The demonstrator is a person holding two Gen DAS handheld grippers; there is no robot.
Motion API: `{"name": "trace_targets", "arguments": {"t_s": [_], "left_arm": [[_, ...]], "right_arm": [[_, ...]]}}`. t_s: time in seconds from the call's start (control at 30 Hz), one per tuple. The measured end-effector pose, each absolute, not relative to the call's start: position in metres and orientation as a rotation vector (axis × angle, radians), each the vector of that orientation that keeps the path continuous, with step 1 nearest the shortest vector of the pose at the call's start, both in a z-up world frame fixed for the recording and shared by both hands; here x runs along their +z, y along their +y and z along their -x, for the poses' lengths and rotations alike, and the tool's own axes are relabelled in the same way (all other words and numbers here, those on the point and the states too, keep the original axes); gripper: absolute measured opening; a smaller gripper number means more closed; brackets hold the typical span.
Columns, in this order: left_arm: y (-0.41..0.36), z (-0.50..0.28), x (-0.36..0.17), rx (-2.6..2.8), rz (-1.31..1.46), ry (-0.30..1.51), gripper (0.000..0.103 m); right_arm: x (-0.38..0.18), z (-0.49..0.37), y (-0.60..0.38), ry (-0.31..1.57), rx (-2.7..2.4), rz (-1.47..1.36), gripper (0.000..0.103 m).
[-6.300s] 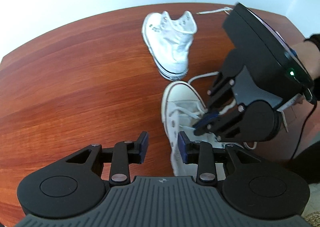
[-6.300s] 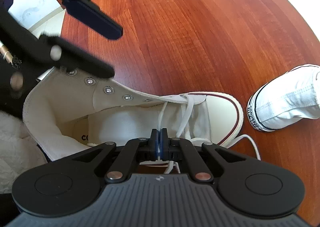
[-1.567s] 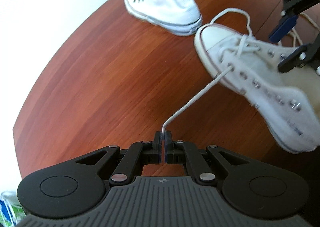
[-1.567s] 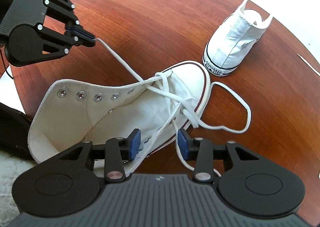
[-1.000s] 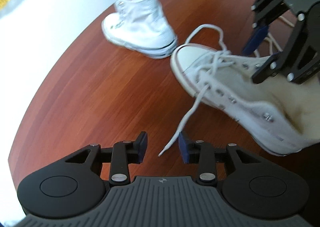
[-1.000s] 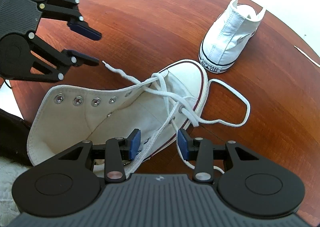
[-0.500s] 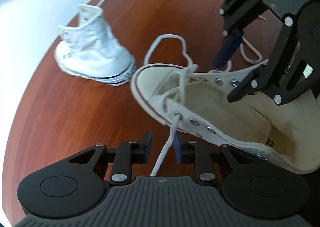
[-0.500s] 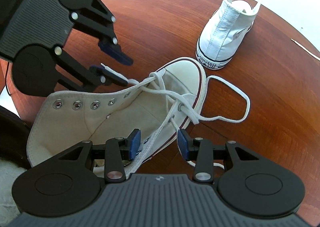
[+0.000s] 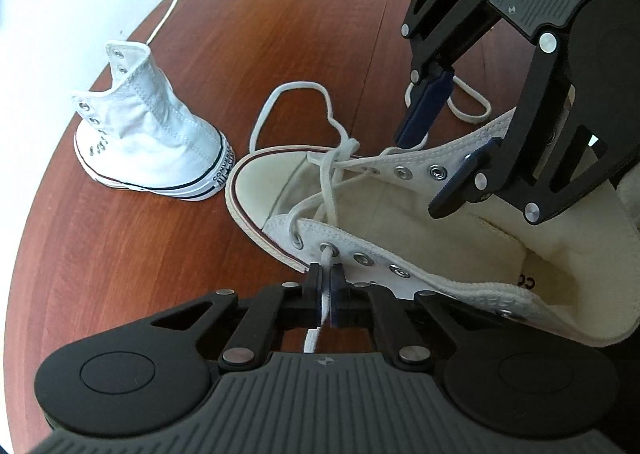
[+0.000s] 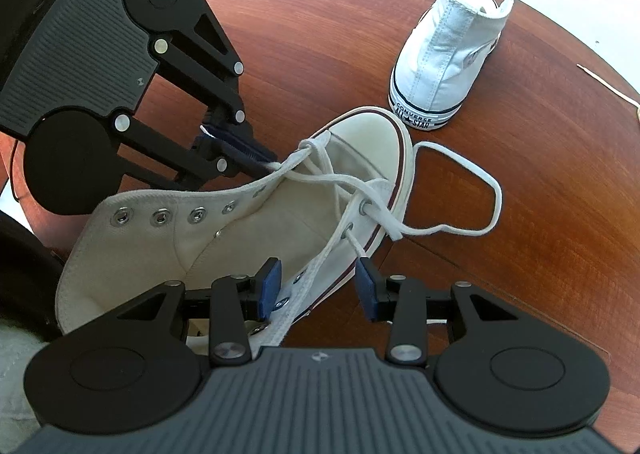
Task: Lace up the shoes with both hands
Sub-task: 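Pull the white lace away from the eyelet with the left gripper, then open the left gripper and regrasp the lace near the eyelet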
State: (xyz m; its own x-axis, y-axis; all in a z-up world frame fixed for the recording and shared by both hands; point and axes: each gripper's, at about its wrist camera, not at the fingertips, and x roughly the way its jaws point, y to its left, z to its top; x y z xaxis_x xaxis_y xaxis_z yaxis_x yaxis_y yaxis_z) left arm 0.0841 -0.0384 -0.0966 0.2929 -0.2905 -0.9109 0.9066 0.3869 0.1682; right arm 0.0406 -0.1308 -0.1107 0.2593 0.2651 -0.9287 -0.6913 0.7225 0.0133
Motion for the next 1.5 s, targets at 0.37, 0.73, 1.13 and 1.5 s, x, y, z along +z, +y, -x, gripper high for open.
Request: {"name": "trace_targets", "arguments": {"t_s": [0.37, 0.73, 1.13, 1.5], "left_arm": [[-0.005, -0.098, -0.106, -0.621, -0.699, 1.049, 0.003], [0.042, -0.102, -0.114, -0.409, -0.665, 1.127, 0.003], [0.062, -0.101, -0.111, -0.383, -0.632, 1.156, 0.003], [0.034, -0.086, -0.092, -0.556, -0.636, 1.089, 0.031]], "right_arm": [[-0.11, -0.038, -0.13, 1.129, 0.677, 0.468, 0.042], [-0.11, -0.04, -0.131, 1.127, 0.694, 0.486, 0.042], [-0.111, -0.04, -0.128, 1.131, 0.704, 0.497, 0.042], [-0.111, -0.042, -0.128, 1.135, 0.705, 0.496, 0.042]]}}
